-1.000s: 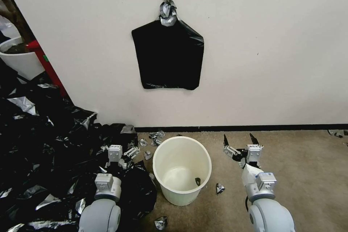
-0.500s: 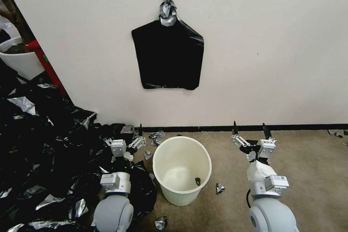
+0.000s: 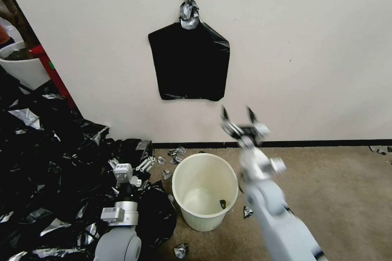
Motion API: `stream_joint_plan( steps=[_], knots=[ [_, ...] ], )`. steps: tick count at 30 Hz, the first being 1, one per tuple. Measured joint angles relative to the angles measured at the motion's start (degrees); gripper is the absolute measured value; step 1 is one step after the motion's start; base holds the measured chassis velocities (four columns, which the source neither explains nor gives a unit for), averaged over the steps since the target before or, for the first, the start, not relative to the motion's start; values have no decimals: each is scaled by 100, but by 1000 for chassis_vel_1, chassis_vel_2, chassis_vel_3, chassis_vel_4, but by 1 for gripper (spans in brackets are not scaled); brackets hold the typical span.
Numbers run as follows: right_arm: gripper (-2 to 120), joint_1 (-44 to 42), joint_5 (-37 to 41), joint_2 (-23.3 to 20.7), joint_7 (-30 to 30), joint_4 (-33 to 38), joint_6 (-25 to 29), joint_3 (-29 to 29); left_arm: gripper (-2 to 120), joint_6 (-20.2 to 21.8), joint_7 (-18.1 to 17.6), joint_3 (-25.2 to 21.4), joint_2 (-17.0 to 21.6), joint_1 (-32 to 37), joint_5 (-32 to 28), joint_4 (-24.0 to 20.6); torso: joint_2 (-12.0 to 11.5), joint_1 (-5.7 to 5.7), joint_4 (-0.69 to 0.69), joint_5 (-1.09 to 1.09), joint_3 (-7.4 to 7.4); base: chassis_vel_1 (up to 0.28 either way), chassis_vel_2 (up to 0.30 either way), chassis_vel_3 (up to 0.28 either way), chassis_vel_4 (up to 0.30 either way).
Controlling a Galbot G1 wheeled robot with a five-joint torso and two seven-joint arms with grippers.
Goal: Place a trash bag onto the trash bin.
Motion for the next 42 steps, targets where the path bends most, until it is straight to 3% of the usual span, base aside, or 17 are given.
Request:
stream_joint_plan(
  steps=[4, 5, 9, 13, 25, 28, 38, 42],
  knots=[
    [100, 1044, 1265, 250, 95, -463, -158, -417, 100, 21, 0, -91, -13, 72, 118, -48, 0, 0, 0, -1, 0, 0, 0, 0, 0],
    [100, 1044, 1265, 250, 95, -463, -158, -417, 100, 21, 0, -91, -13, 72, 118, -48, 0, 0, 0, -1, 0, 0, 0, 0, 0],
    [100, 2394, 2359, 699, 543, -1437, -387, -608, 100, 25, -5, -175, -82, 108, 233, -28, 0, 0, 0, 0, 1, 0, 0, 0, 0],
    [100, 2910, 2596, 860, 633, -1739, -446, -589, 100, 20, -20, -203, -127, 118, 298, 32, 0, 0, 0, 0, 0, 0, 0, 0, 0],
    [96, 3303, 2623, 906, 585, -2012, -491, -639, 100, -14, -52, -292, -192, 122, 426, 122, 0, 0, -2, 2, 0, 0, 0, 0, 0],
    [76, 3446, 2591, 981, 549, -2153, -525, -638, 100, -68, -149, -306, -228, 127, 535, 222, 0, 0, -1, 2, -1, 0, 0, 0, 0],
    [44, 3523, 2433, 1089, 401, -2379, -530, -604, 100, -93, -179, -321, -289, 171, 601, 224, 0, 0, -1, 1, -1, 0, 0, 0, 0],
    [25, 3512, 2361, 1105, 307, -2406, -484, -570, 100, -122, -182, -312, -325, 200, 644, 228, 0, 0, -1, 1, -1, 0, 0, 0, 0]
  ],
)
